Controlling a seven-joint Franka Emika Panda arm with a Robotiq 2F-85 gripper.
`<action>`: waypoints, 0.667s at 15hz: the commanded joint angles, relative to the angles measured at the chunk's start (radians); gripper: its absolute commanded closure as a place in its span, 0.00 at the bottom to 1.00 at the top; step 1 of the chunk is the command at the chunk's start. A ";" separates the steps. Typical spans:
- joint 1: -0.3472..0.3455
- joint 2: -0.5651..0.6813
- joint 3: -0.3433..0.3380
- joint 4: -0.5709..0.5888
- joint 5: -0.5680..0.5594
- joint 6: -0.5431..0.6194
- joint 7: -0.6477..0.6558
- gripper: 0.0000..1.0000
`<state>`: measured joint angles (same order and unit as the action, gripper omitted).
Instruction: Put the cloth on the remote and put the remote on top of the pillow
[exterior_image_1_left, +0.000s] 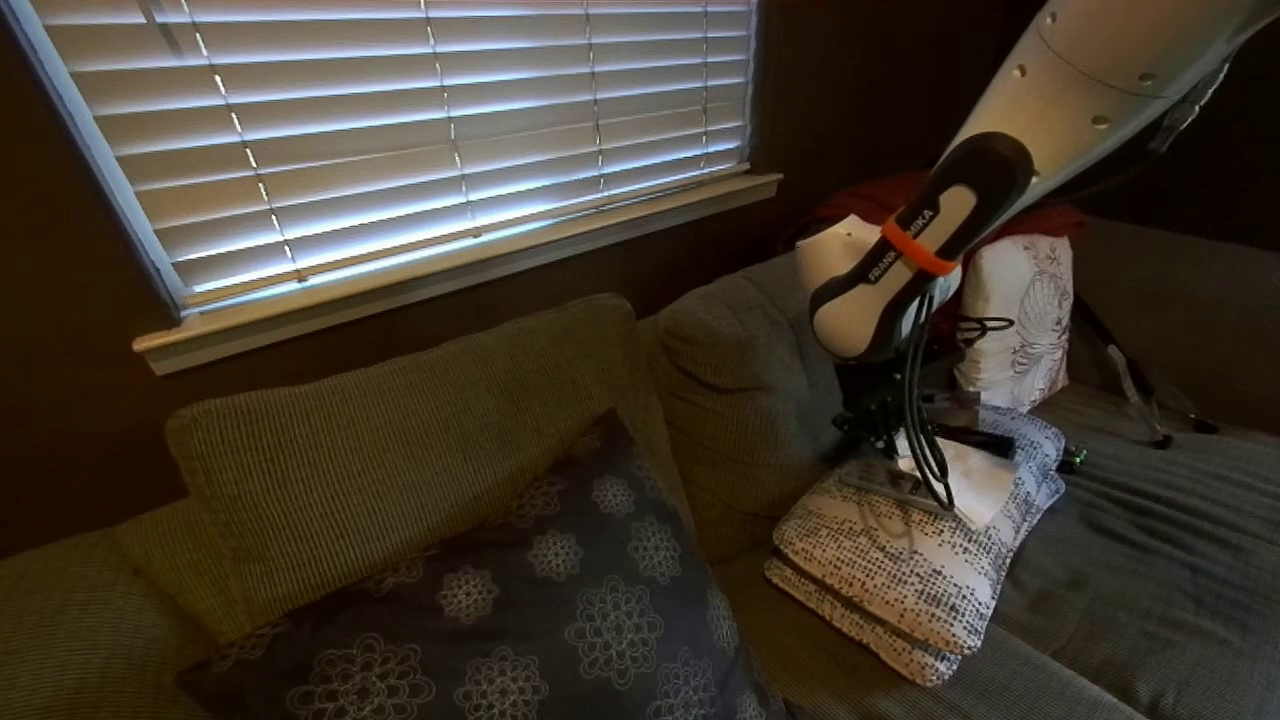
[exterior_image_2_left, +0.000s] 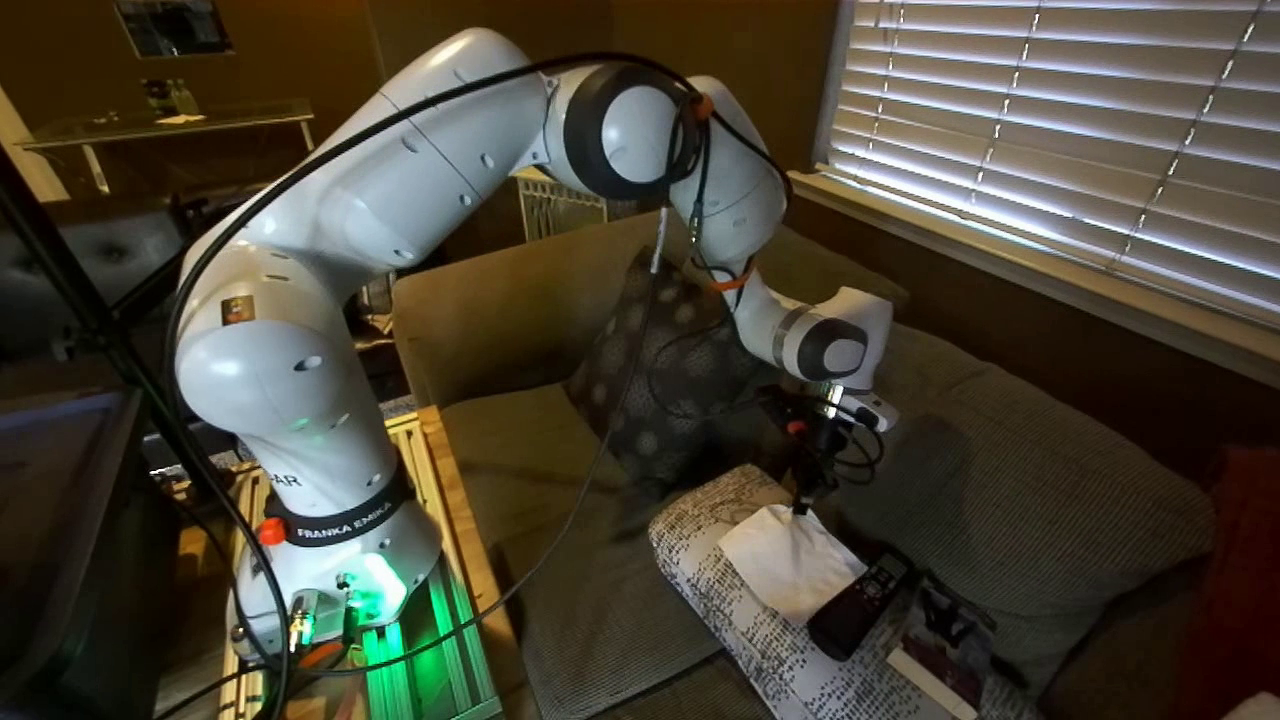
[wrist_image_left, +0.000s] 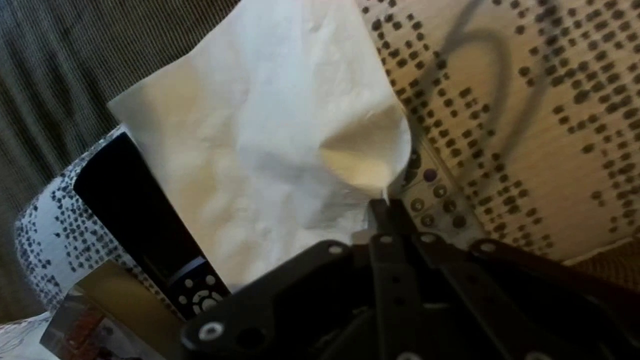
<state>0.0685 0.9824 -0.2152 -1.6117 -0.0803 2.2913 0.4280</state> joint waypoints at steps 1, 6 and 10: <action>0.015 -0.085 0.012 -0.120 0.015 0.060 0.022 1.00; 0.051 -0.116 0.005 -0.159 -0.004 0.102 0.037 1.00; 0.073 -0.120 0.008 -0.154 -0.006 0.104 0.038 1.00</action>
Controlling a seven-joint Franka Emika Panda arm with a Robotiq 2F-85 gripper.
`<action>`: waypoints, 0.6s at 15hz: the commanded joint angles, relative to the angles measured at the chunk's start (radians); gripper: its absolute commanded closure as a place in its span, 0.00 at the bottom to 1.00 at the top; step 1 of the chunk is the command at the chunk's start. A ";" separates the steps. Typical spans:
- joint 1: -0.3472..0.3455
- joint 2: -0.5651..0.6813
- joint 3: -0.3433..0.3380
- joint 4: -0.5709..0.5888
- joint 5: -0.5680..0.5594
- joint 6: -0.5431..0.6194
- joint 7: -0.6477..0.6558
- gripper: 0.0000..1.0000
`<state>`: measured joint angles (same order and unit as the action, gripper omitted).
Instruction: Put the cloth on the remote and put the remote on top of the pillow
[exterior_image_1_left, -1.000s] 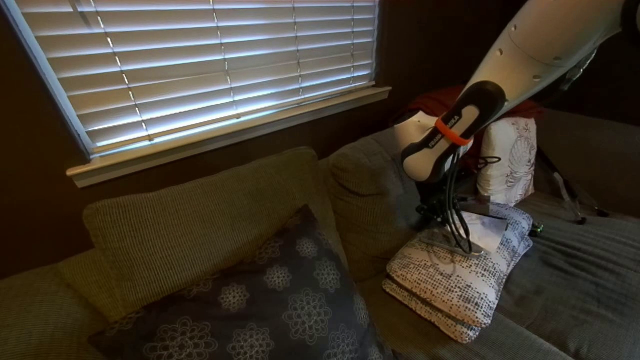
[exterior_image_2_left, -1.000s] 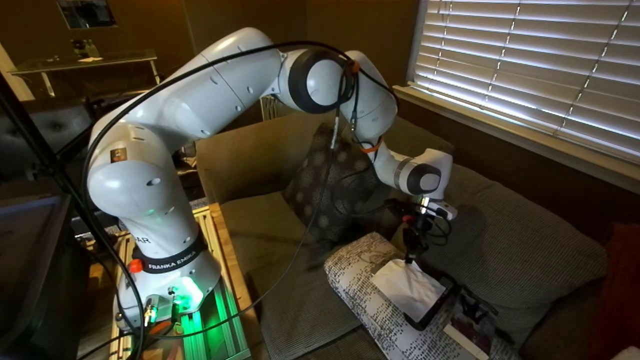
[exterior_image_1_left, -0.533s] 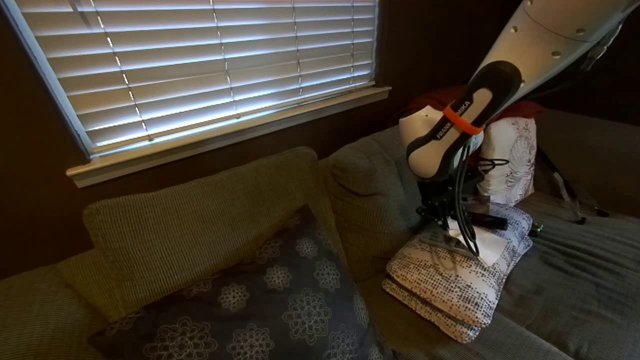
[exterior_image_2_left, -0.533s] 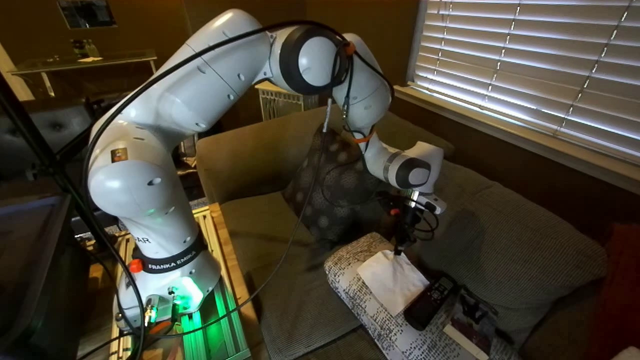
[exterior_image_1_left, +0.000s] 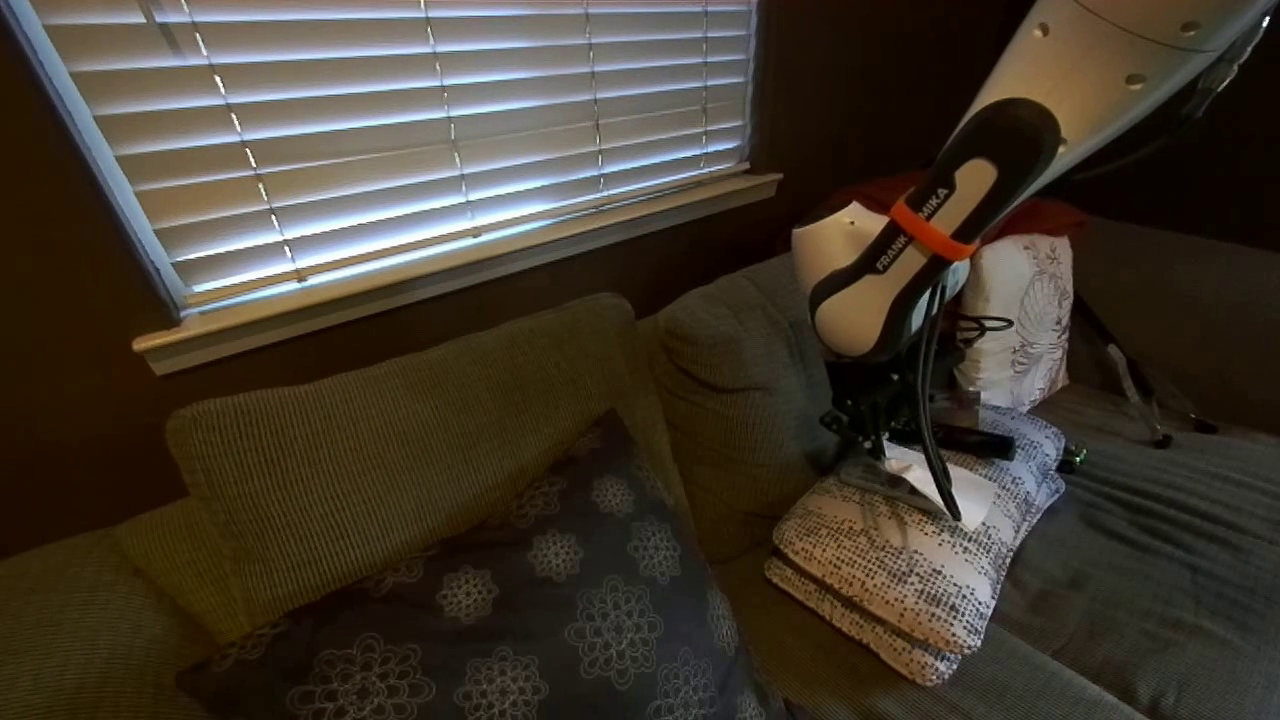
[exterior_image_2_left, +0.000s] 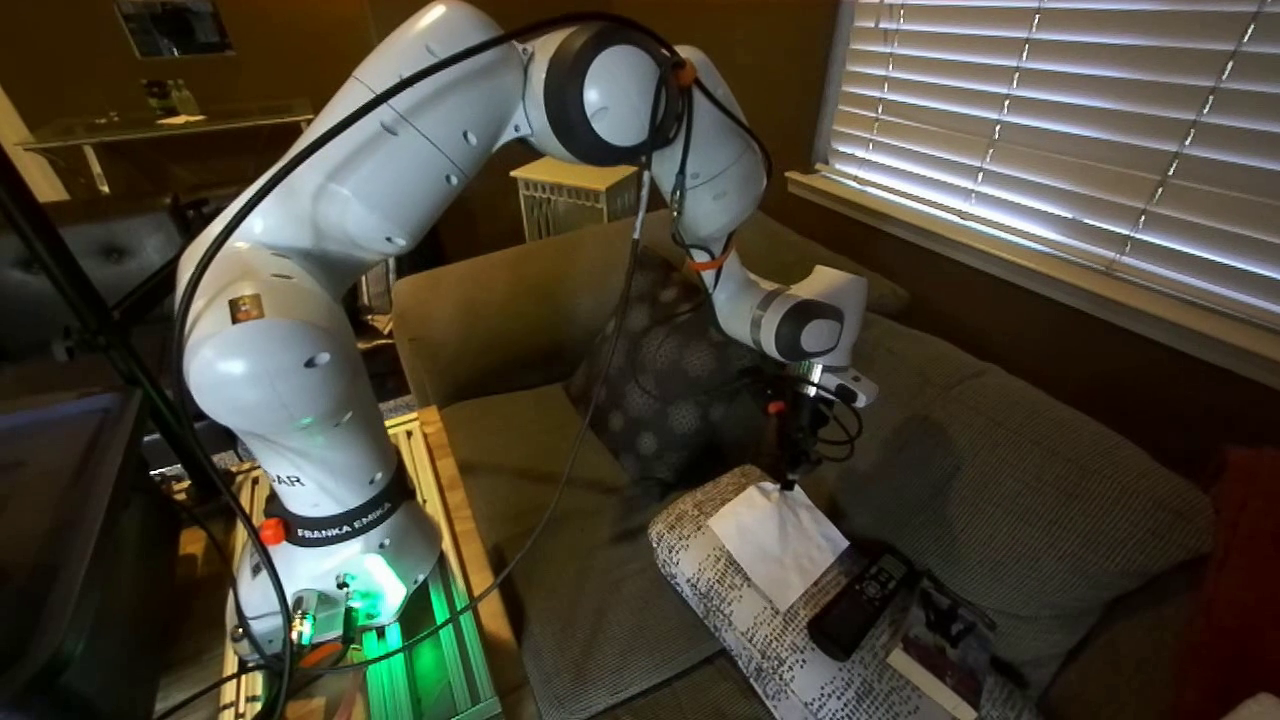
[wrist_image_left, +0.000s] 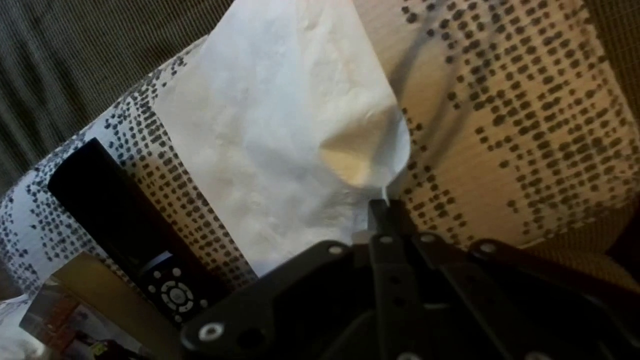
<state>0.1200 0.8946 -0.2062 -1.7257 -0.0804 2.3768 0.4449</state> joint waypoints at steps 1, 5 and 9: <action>0.028 -0.027 -0.002 -0.033 -0.007 0.015 0.027 1.00; 0.039 -0.019 -0.004 -0.024 0.000 0.012 0.047 1.00; 0.037 -0.015 -0.004 -0.021 0.005 0.012 0.064 0.85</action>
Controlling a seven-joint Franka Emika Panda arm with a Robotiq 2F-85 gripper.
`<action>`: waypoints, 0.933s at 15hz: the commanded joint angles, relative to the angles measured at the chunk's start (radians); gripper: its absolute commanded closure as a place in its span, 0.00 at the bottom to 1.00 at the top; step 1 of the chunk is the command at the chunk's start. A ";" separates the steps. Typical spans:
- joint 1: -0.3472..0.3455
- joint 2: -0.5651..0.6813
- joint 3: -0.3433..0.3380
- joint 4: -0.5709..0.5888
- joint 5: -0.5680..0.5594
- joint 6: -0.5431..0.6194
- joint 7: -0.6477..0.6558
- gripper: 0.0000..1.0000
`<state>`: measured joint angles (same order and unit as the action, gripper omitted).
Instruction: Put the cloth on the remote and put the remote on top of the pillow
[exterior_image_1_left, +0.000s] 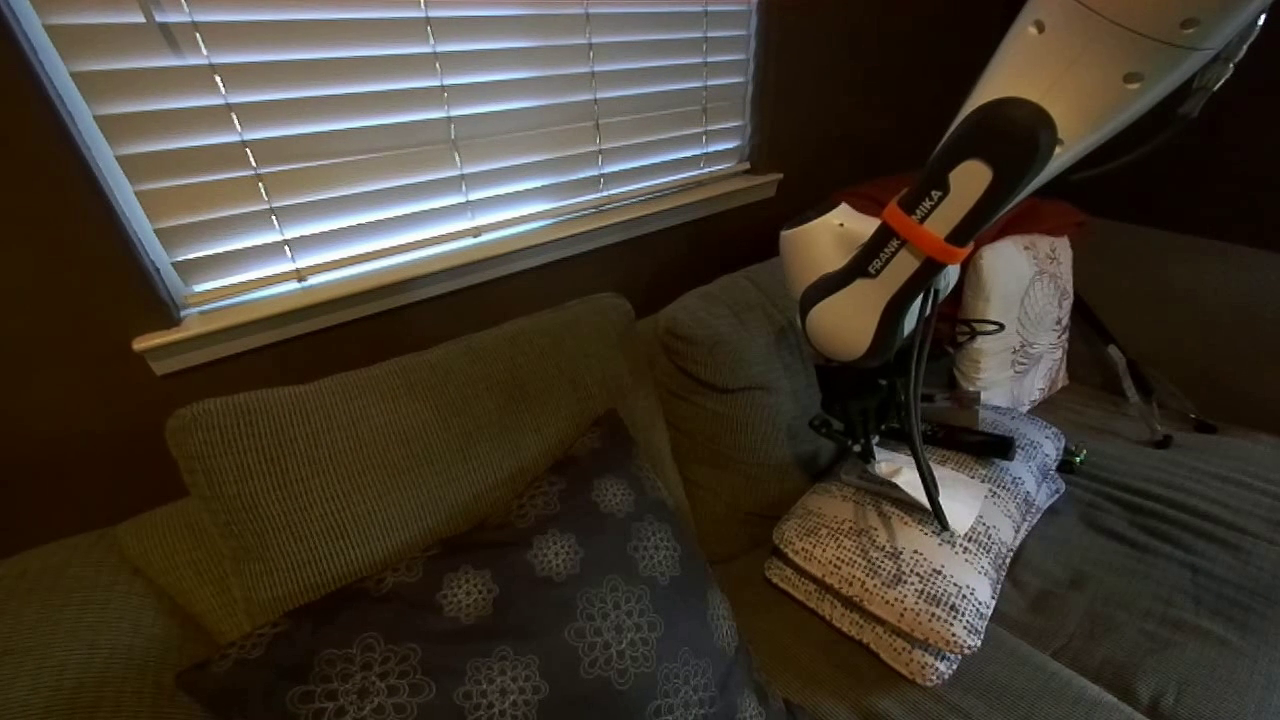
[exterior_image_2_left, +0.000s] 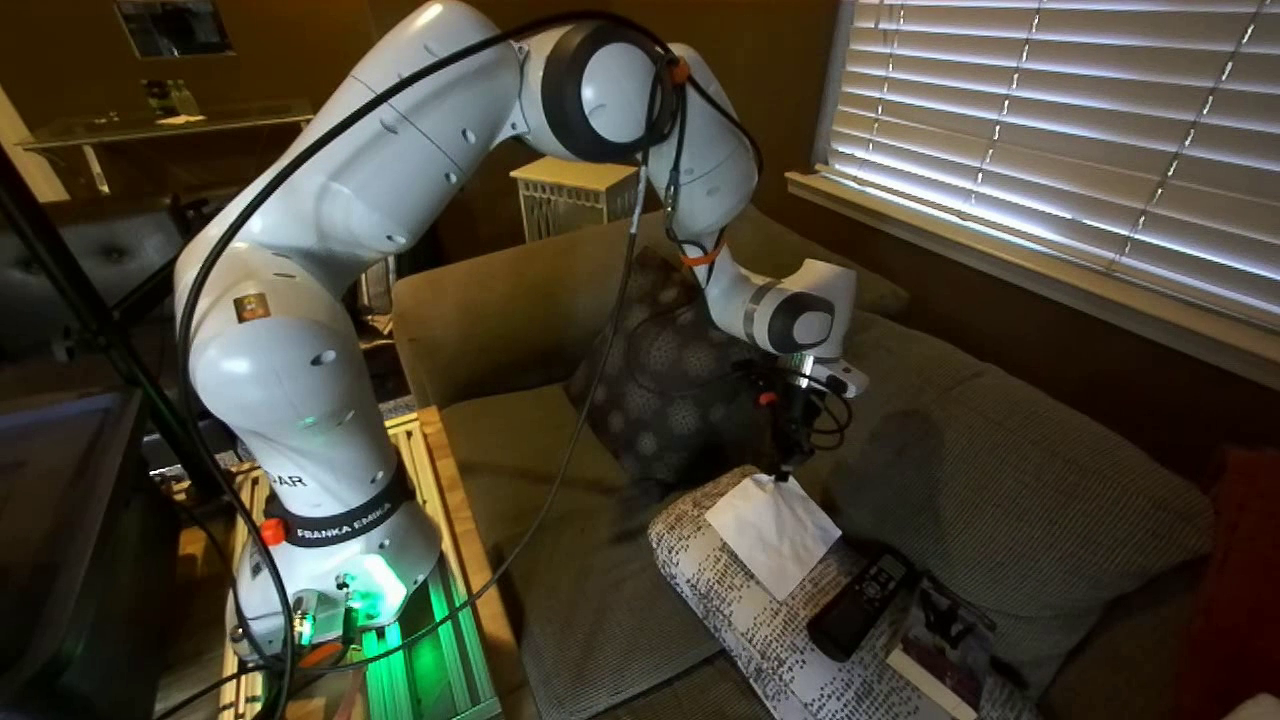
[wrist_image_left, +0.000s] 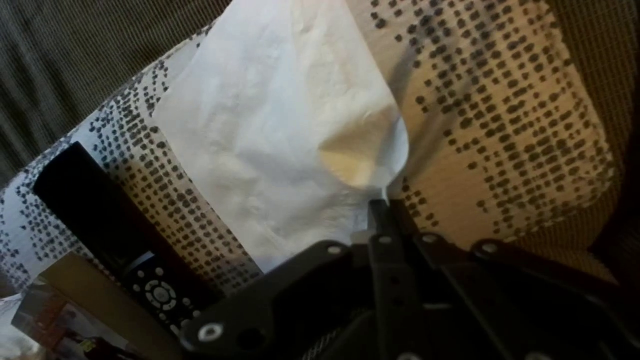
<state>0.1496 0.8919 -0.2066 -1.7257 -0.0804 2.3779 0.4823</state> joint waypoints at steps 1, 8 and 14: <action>0.008 -0.011 -0.005 -0.020 0.003 0.011 0.030 0.73; 0.008 -0.010 -0.005 -0.022 0.003 0.013 0.041 0.23; -0.014 -0.033 0.012 -0.076 -0.038 0.072 -0.090 0.00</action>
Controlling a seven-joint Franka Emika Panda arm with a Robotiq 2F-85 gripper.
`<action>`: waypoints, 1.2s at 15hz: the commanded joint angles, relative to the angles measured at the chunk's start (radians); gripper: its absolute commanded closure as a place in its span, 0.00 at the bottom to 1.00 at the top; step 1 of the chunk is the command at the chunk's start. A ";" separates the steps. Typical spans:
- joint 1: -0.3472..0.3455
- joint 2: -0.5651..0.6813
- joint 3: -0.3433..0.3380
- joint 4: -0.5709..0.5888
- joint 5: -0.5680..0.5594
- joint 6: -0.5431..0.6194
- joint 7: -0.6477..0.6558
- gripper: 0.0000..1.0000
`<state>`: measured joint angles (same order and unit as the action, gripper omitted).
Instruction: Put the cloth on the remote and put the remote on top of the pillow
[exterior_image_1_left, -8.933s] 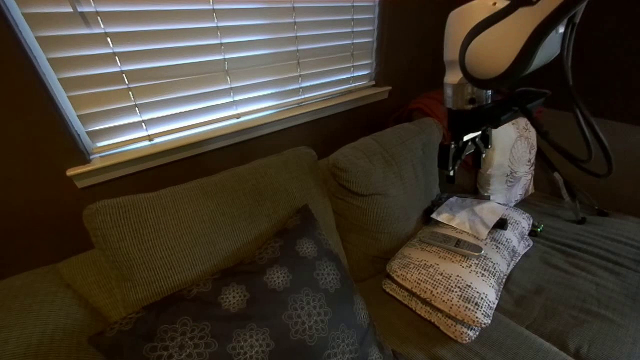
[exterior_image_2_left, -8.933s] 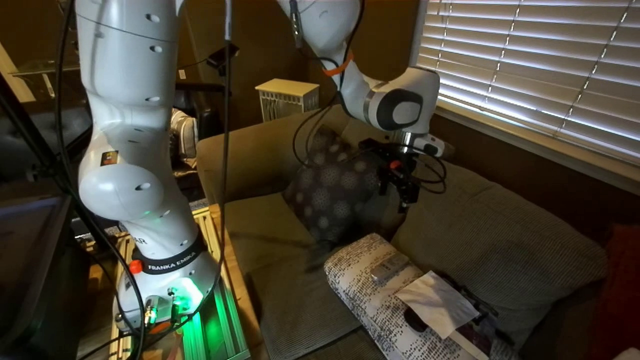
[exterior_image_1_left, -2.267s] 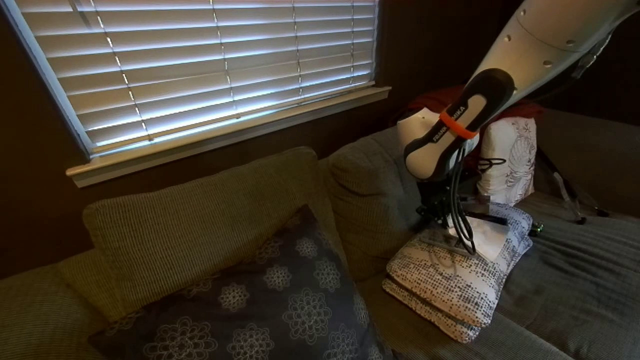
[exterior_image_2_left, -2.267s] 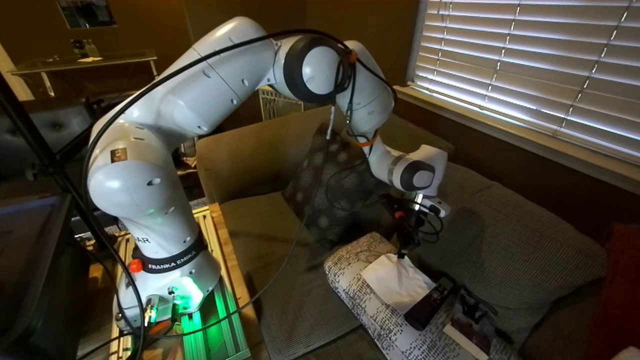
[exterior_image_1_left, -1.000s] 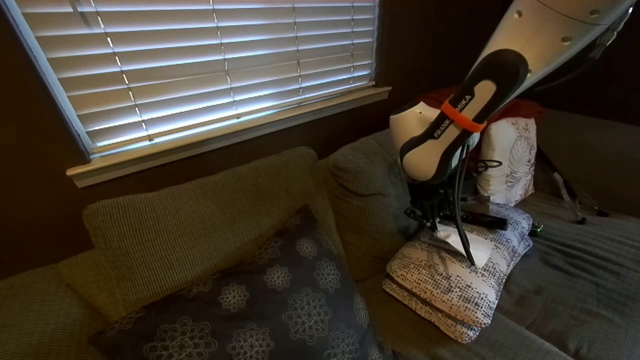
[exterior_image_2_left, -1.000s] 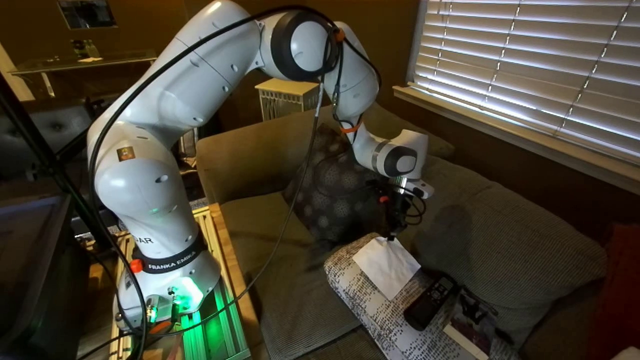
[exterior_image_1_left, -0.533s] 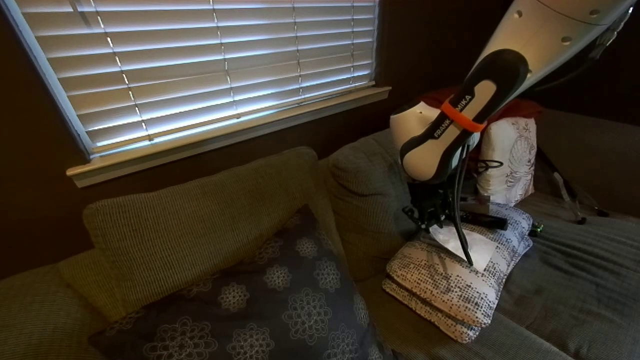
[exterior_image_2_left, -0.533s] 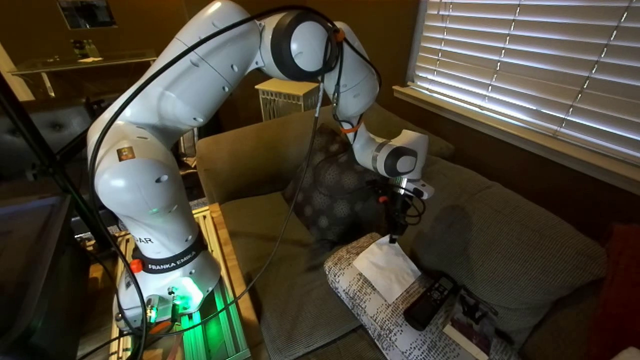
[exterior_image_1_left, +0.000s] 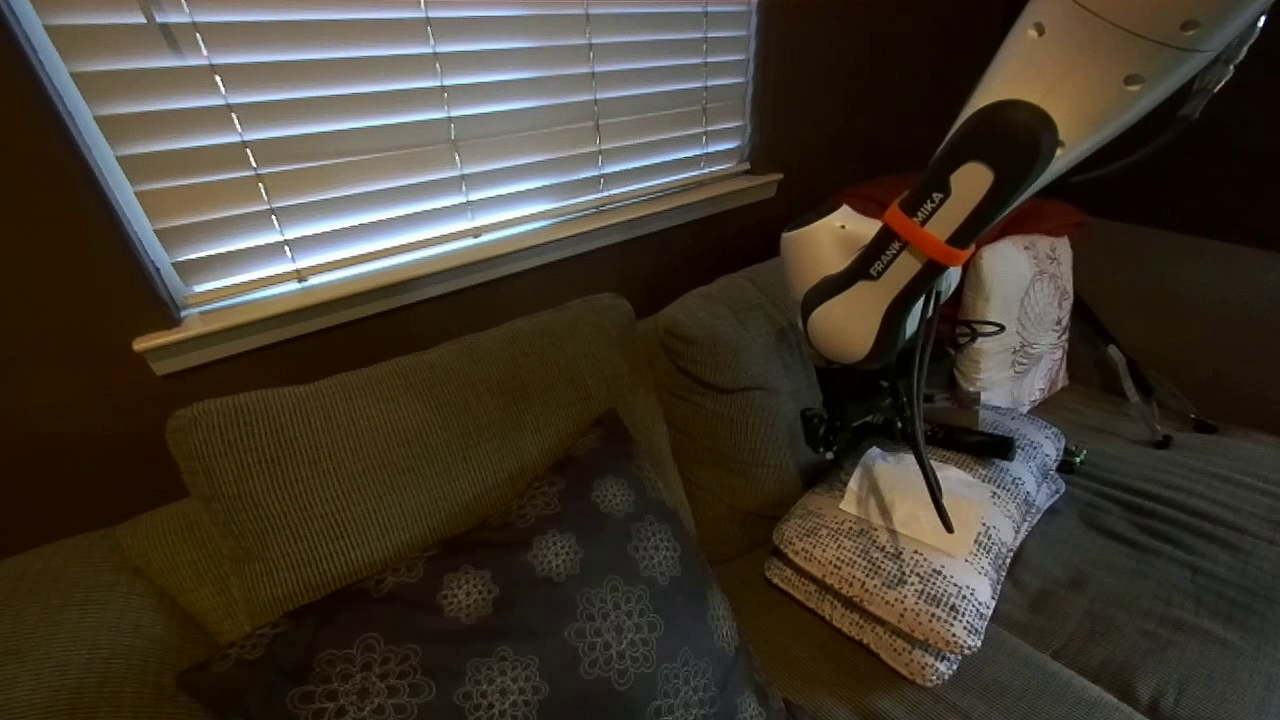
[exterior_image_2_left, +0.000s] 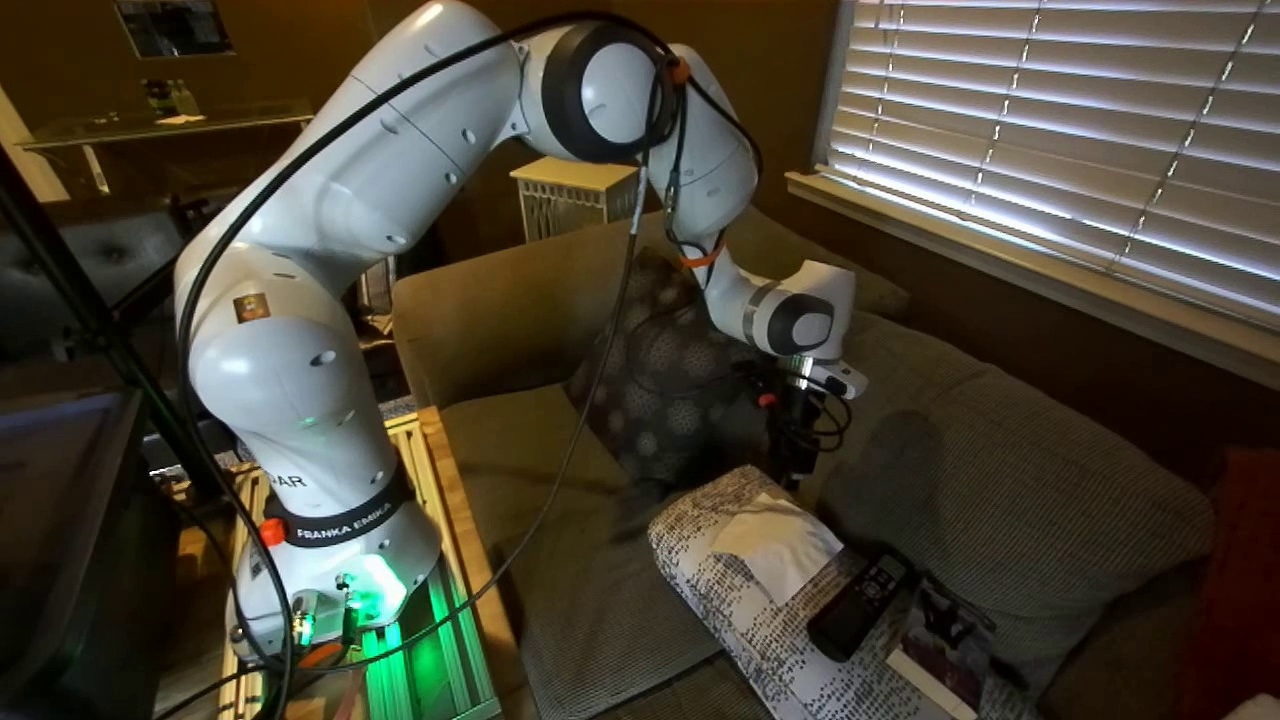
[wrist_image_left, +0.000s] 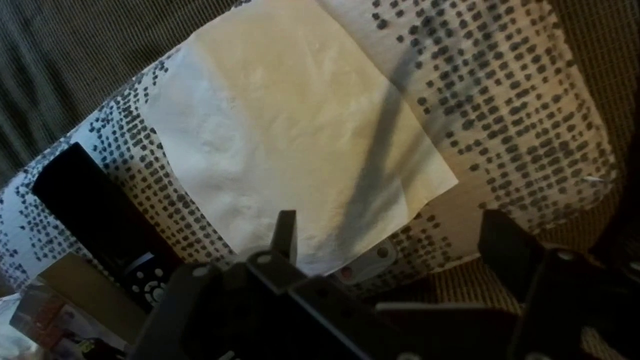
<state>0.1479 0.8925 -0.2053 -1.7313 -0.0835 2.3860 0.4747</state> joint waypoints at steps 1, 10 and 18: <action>-0.011 -0.035 0.005 -0.084 -0.054 0.079 -0.117 0.00; -0.023 -0.007 -0.015 -0.144 -0.184 0.236 -0.292 0.00; -0.122 0.027 0.076 -0.109 -0.146 0.175 -0.483 0.00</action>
<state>0.0488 0.9058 -0.1419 -1.8583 -0.2394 2.5930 0.0272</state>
